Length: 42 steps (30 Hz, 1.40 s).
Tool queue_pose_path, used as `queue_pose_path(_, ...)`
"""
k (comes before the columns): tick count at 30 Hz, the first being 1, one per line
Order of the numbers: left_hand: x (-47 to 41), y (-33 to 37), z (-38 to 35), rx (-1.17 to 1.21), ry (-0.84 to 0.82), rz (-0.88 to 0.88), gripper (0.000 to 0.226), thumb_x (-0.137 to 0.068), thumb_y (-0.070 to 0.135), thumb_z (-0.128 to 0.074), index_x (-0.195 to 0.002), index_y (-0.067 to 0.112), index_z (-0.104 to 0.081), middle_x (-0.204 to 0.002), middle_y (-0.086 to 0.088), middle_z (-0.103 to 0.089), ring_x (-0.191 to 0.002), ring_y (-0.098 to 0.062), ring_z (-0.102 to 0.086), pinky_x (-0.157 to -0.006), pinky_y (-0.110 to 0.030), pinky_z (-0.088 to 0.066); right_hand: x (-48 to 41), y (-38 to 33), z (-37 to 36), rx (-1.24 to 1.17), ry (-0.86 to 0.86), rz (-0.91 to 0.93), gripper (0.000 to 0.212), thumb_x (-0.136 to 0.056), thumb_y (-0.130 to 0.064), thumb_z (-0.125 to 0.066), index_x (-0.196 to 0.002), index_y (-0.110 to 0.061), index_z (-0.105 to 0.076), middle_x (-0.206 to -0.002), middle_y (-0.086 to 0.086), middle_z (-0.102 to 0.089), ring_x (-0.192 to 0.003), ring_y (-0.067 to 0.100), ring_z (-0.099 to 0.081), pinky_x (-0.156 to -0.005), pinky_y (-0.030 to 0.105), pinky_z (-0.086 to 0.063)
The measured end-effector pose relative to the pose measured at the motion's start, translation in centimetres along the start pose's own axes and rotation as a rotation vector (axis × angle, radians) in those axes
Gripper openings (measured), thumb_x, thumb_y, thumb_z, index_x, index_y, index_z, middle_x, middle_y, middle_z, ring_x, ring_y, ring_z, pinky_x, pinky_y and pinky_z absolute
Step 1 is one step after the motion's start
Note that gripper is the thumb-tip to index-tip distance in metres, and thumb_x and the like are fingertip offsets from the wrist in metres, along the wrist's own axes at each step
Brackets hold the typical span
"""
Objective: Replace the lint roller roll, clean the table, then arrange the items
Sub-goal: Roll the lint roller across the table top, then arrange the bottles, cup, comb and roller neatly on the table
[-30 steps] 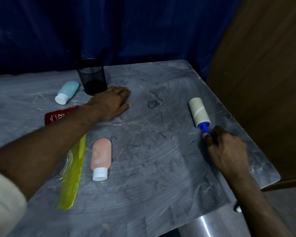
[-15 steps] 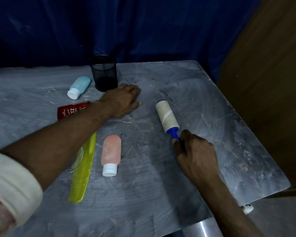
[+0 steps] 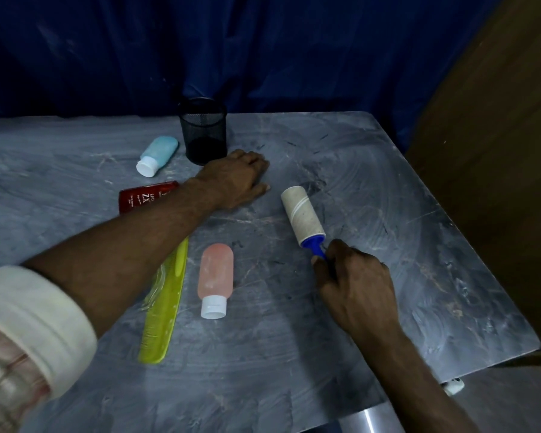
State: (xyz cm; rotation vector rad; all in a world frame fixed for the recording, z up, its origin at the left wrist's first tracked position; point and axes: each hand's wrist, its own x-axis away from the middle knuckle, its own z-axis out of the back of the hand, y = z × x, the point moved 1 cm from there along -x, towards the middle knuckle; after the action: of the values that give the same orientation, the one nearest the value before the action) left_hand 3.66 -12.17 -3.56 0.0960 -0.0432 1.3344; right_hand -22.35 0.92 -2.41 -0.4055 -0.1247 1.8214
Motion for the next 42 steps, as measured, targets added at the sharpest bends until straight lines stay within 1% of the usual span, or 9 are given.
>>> queue_pose_path(9, 0.1, 0.1, 0.4, 0.022, -0.026, 0.012, 0.071, -0.108, 0.056, -0.039, -0.166, 0.016, -0.027, -0.174, -0.006, -0.026, -0.157, -0.03, -0.027, -0.124, -0.048, -0.035, -0.2, 0.1, 0.1, -0.014, 0.033, -0.033, 0.028, -0.088, -0.04, -0.067, -0.073, -0.022, -0.052, -0.056, -0.011, -0.046, -0.046, 0.009, -0.042, -0.046, 0.019, -0.024)
queue_pose_path(13, 0.0, 0.1, 0.9, 0.049, -0.067, 0.024, 0.069, -0.11, 0.053, -0.038, -0.167, 0.017, -0.026, -0.175, -0.005, -0.022, -0.158, -0.031, -0.025, -0.126, -0.048, -0.031, -0.6, -0.3, 0.9, -0.002, 0.034, -0.048, 0.03, -0.088, -0.048, -0.066, -0.084, -0.019, -0.062, -0.068, -0.003, -0.064, -0.059, 0.018, -0.061, -0.056, 0.031, -0.051)
queue_pose_path(16, 0.6, 0.3, 1.6, 0.08, -0.101, 0.0, 0.062, -0.112, 0.042, -0.04, -0.167, 0.018, -0.027, -0.175, -0.005, -0.022, -0.158, -0.03, -0.028, -0.127, -0.045, -0.029, -1.0, -0.8, 1.8, -0.01, 0.053, -0.042, 0.032, -0.089, -0.049, -0.066, -0.093, -0.018, -0.063, -0.075, -0.002, -0.066, -0.064, 0.017, -0.062, -0.06, 0.035, -0.055)
queue_pose_path(24, 8.4, -0.9, 6.0, 0.39, 0.317, -0.106, 0.046, -0.104, 0.027, -0.054, -0.148, 0.015, -0.059, -0.143, -0.002, -0.068, -0.129, -0.016, -0.066, -0.109, -0.031, -0.051, -2.0, -4.6, 2.2, -0.081, 0.147, 0.104, 0.025, -0.084, -0.039, -0.073, -0.085, -0.015, -0.066, -0.074, 0.003, -0.068, -0.062, 0.022, -0.063, -0.057, 0.026, -0.043)
queue_pose_path(28, 12.1, -4.4, 7.2, 0.614, 0.462, 0.029, 0.035, -0.099, 0.011, -0.063, -0.134, 0.011, -0.069, -0.11, -0.002, -0.08, -0.104, -0.012, -0.076, -0.095, -0.026, -0.059, -2.5, -7.1, 1.0, -0.108, 0.165, 0.187, 0.023, -0.083, -0.03, -0.072, -0.077, -0.011, -0.063, -0.071, 0.007, -0.067, -0.064, 0.03, -0.065, -0.058, 0.031, -0.05)
queue_pose_path(30, 13.7, -6.4, 7.0, 0.654, 0.488, 0.133, 0.032, -0.098, 0.006, -0.065, -0.128, 0.011, -0.072, -0.105, -0.002, -0.08, -0.101, -0.01, -0.076, -0.093, -0.021, -0.058, -2.7, -8.2, 0.7, -0.115, 0.178, 0.219, 0.029, -0.086, -0.036, -0.06, -0.07, -0.012, -0.059, -0.066, 0.006, -0.064, -0.06, 0.03, -0.063, -0.057, 0.026, -0.042)
queue_pose_path(33, 15.9, -8.3, 6.2, 0.666, 0.505, 0.265, 0.028, -0.095, 0.006, -0.068, -0.121, 0.013, -0.074, -0.101, -0.001, -0.081, -0.097, -0.016, -0.077, -0.095, -0.029, -0.059, -2.9, -9.5, 0.6, -0.135, 0.189, 0.252, 0.031, -0.086, -0.041, -0.048, -0.068, -0.017, -0.051, -0.059, 0.001, -0.056, -0.054, 0.027, -0.058, -0.058, 0.023, -0.032)
queue_pose_path(37, 19.0, -8.9, 5.0, 0.59, 0.434, 0.379, 0.025, -0.093, 0.013, -0.069, -0.116, 0.02, -0.078, -0.097, 0.006, -0.081, -0.09, -0.014, -0.075, -0.094, -0.036, -0.059, -3.2, -11.4, 0.0, -0.181, 0.086, 0.254, 0.019, -0.085, -0.029, -0.07, -0.077, -0.017, -0.057, -0.061, -0.007, -0.054, -0.057, 0.019, -0.055, -0.061, 0.024, -0.035)
queue_pose_path(42, 24.4, -7.8, 3.9, 0.493, 0.306, 0.563, 0.012, -0.086, 0.034, -0.071, -0.095, 0.034, -0.079, -0.089, 0.018, -0.077, -0.078, 0.002, -0.069, -0.083, -0.029, -0.059, -2.9, -15.0, -1.3, -0.182, -0.048, 0.337, 0.015, -0.086, -0.028, -0.071, -0.084, -0.017, -0.061, -0.074, 0.0, -0.066, -0.069, 0.022, -0.064, -0.064, 0.028, -0.044)
